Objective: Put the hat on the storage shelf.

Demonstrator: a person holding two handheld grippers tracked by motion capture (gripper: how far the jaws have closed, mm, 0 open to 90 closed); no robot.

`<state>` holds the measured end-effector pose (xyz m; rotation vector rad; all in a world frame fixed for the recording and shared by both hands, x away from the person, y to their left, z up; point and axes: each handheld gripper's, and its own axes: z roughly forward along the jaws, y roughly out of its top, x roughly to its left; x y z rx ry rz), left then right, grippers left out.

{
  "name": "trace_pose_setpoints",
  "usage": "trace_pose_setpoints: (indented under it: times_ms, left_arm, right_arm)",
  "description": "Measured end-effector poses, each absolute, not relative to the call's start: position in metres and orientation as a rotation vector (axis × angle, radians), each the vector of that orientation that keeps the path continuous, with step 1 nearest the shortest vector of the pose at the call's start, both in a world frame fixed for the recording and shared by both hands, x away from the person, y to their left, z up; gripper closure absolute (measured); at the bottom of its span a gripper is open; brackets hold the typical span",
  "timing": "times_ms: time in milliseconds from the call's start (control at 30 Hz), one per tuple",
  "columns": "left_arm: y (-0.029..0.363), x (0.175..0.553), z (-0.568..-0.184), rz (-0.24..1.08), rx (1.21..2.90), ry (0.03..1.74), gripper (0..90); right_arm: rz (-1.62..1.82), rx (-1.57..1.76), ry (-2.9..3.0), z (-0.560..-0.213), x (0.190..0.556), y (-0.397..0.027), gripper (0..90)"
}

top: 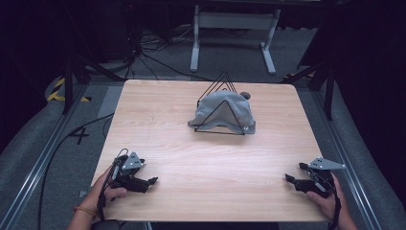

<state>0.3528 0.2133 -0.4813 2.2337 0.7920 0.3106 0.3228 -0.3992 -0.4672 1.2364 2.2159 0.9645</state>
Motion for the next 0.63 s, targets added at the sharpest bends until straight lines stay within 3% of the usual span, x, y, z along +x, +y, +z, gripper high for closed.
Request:
trace_pose_setpoints:
  times_ms: [633]
  left_arm:
    - [0.2131, 0.3544, -0.4815, 0.32, 2.236, 0.791, 12.2]
  right_arm:
    - [0.968, 1.243, 2.209, -0.4674, 0.3229, -0.3991, 19.9]
